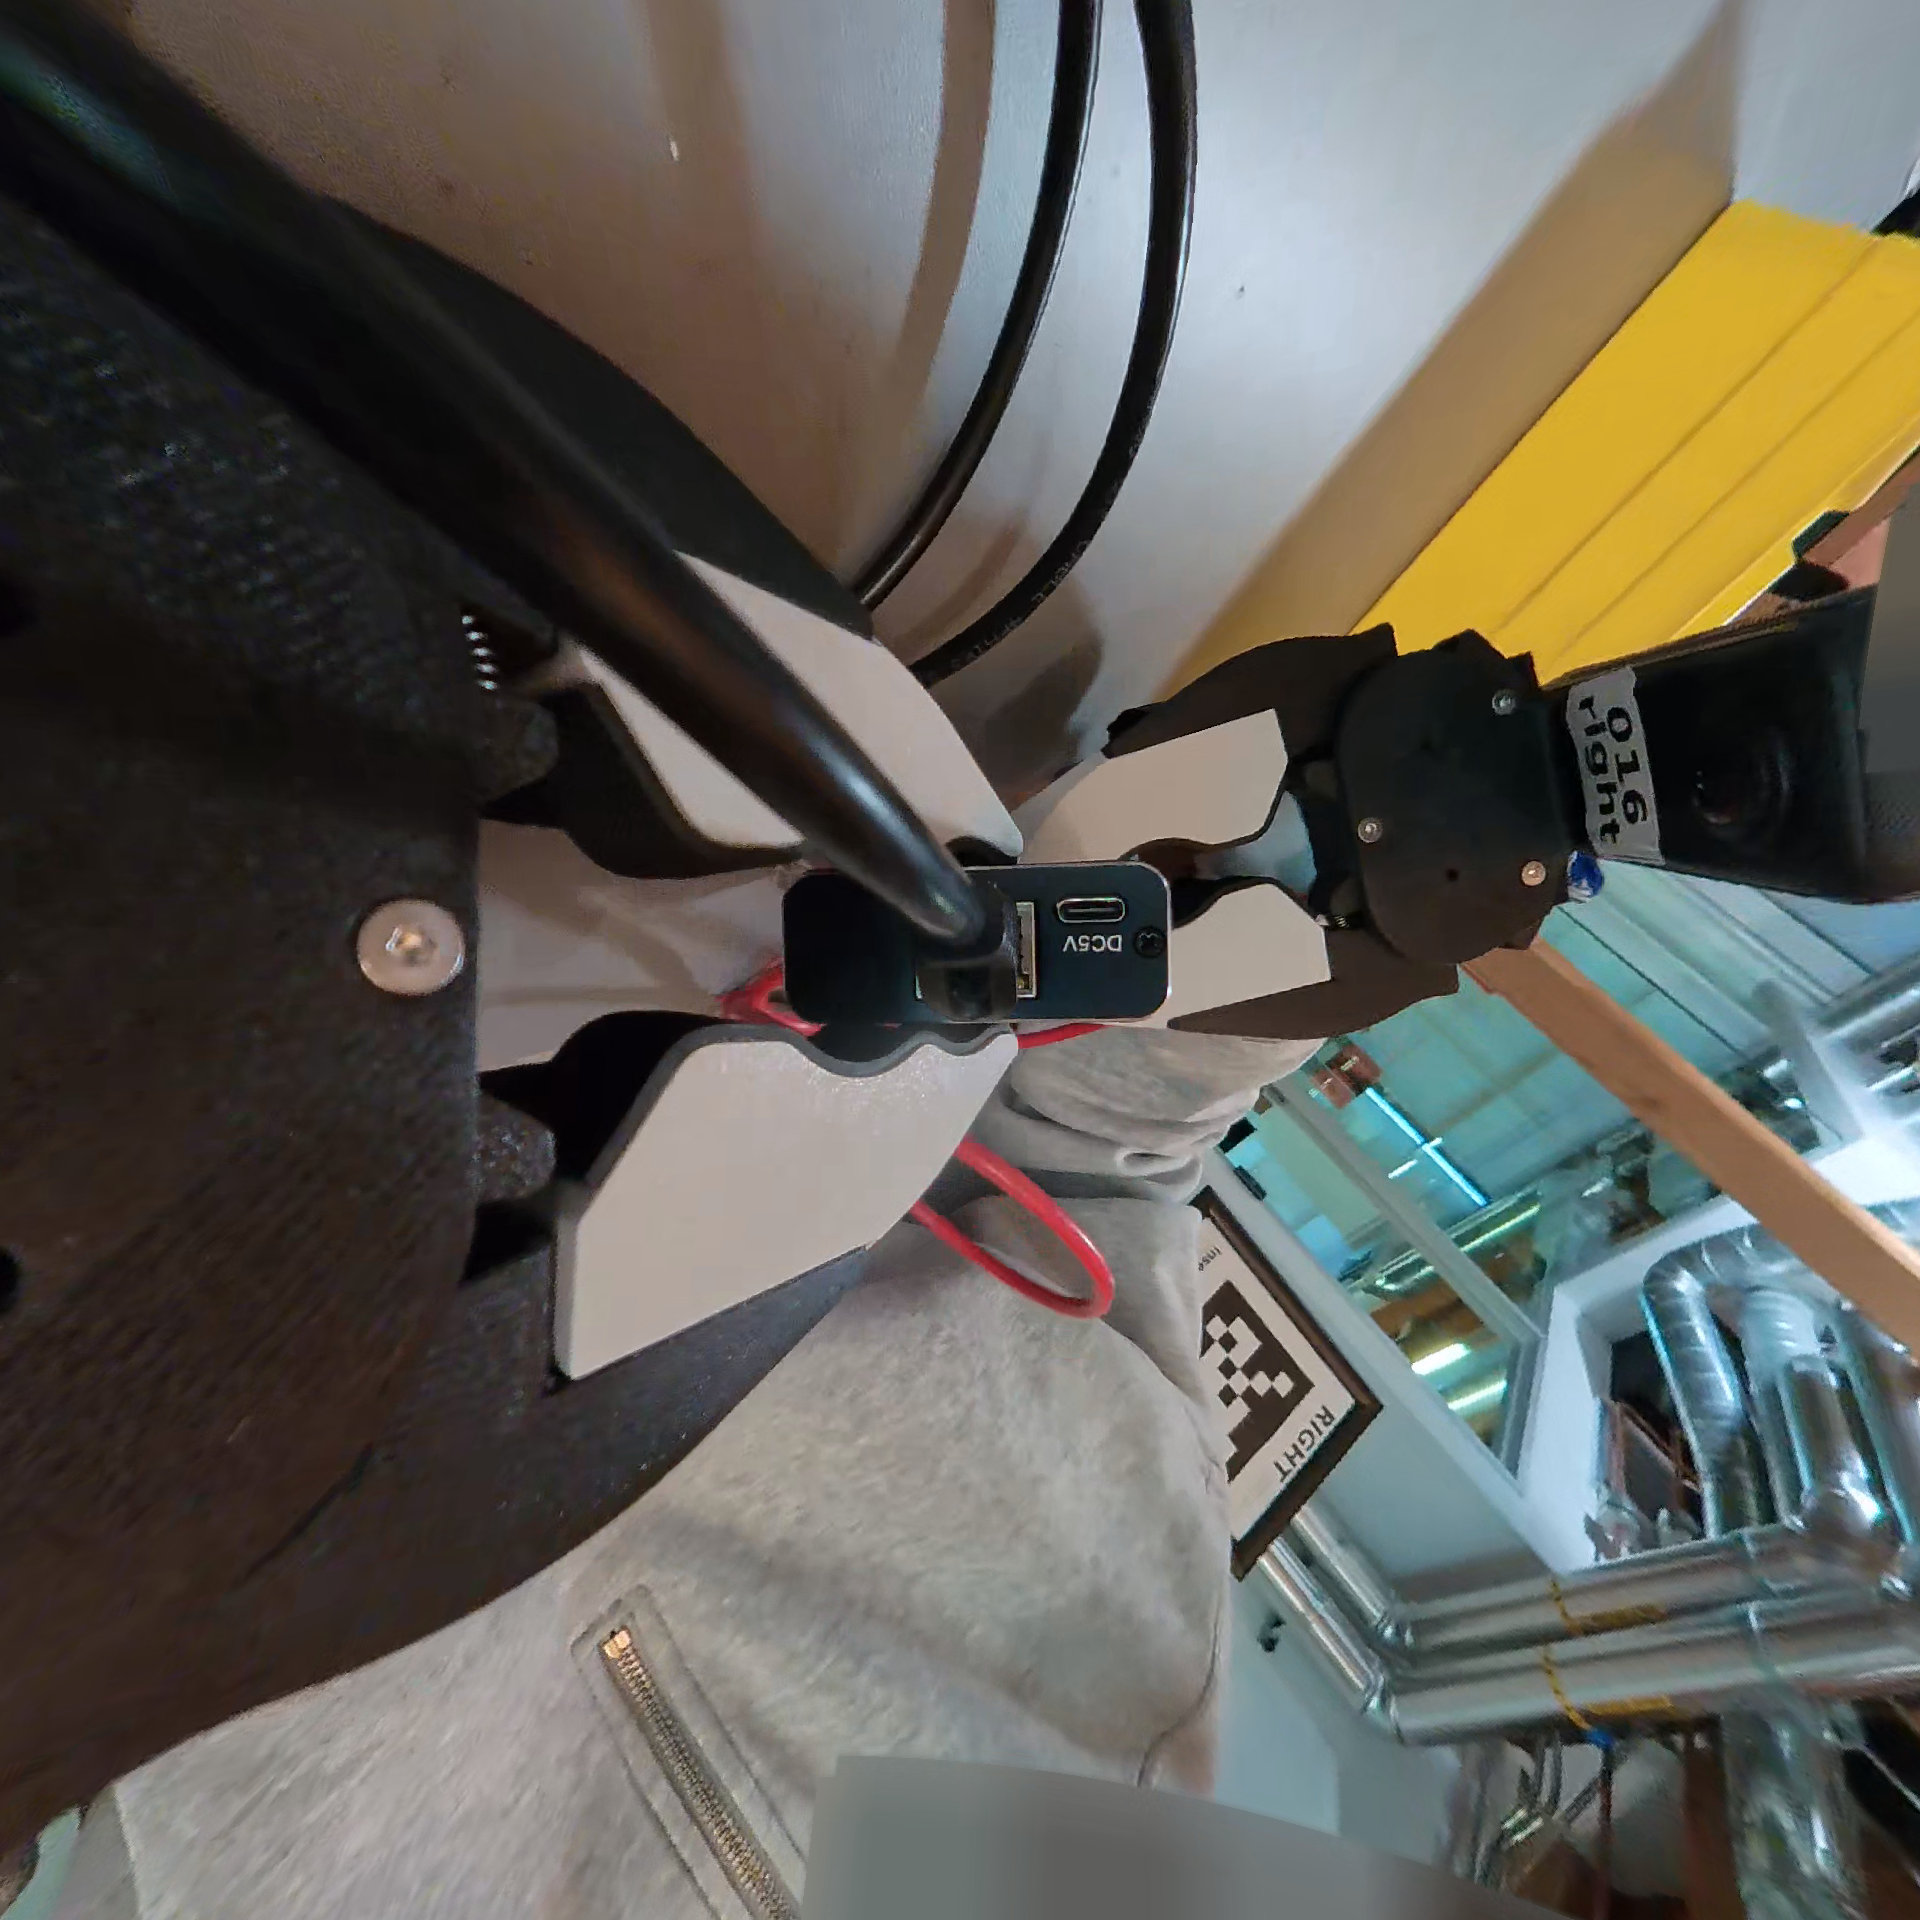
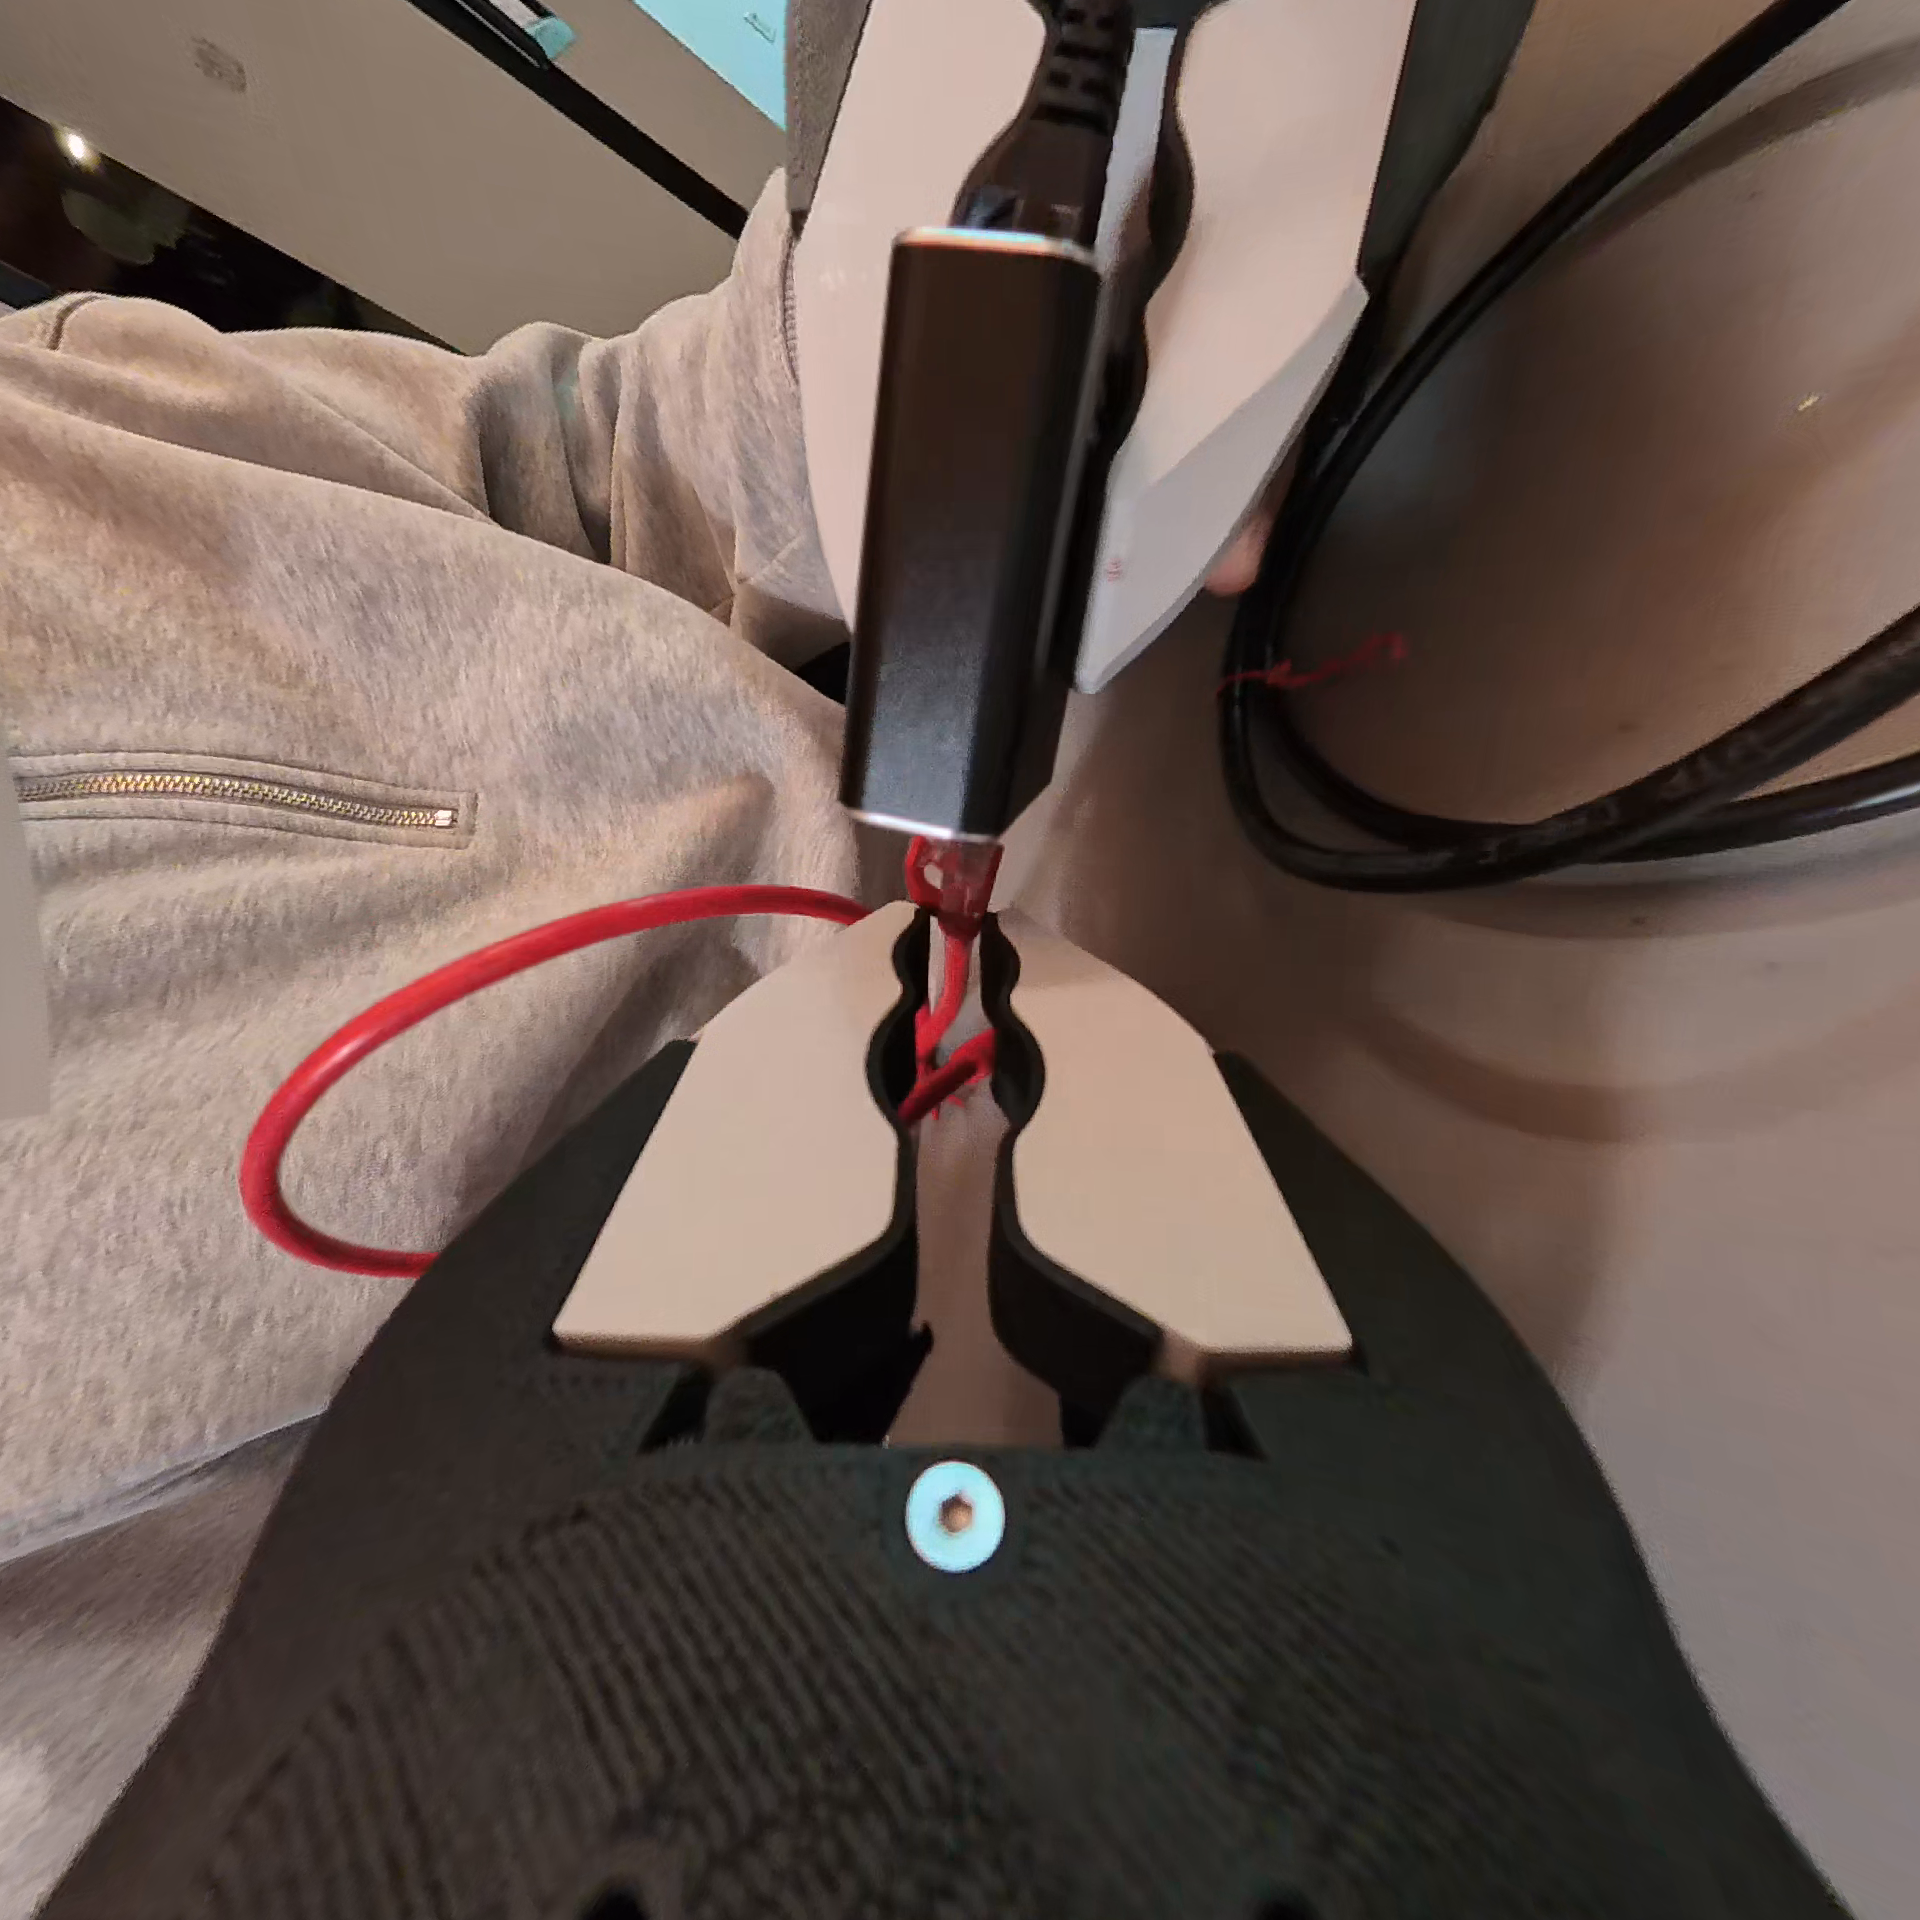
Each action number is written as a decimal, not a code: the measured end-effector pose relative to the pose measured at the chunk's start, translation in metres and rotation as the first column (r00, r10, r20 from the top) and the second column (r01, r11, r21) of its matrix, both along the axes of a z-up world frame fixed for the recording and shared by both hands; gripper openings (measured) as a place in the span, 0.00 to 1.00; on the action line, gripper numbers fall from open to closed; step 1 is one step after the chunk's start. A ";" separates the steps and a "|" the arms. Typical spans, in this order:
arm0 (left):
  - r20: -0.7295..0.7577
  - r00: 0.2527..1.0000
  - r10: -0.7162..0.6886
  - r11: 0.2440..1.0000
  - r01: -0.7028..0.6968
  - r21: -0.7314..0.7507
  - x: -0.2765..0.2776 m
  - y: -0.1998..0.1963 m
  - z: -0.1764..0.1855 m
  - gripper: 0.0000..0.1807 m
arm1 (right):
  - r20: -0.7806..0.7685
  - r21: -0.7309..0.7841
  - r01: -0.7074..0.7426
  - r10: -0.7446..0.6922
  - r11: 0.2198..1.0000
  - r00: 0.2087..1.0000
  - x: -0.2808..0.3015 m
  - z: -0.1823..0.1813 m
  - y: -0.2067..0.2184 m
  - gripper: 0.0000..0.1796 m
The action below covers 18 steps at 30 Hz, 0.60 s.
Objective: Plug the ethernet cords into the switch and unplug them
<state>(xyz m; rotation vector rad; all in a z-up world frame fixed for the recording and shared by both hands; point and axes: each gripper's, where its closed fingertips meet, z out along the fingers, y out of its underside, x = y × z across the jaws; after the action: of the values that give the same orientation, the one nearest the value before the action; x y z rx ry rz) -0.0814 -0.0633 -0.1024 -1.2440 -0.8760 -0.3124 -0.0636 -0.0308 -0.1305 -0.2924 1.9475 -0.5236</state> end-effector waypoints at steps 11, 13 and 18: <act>0.032 0.990 0.135 0.988 -0.137 0.068 -0.013 -0.021 0.001 0.13 | -0.161 -0.140 0.348 -0.368 0.927 0.916 -0.080 -0.011 -0.032 0.00; 0.041 0.987 0.154 0.984 -0.157 0.085 -0.015 -0.025 0.002 0.13 | -0.214 -0.176 0.433 -0.463 0.884 0.860 -0.101 -0.014 -0.037 0.00; 0.048 0.980 0.193 0.974 -0.197 0.109 -0.018 -0.032 0.003 0.13 | -0.377 -0.319 0.513 -0.603 0.797 0.703 -0.128 0.002 -0.031 0.03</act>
<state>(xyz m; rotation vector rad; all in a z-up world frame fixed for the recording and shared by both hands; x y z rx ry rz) -0.0998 -0.0956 -0.0998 -1.0413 -0.9915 -0.2252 -0.1919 -0.0614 -0.1283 0.0927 2.4677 -1.1364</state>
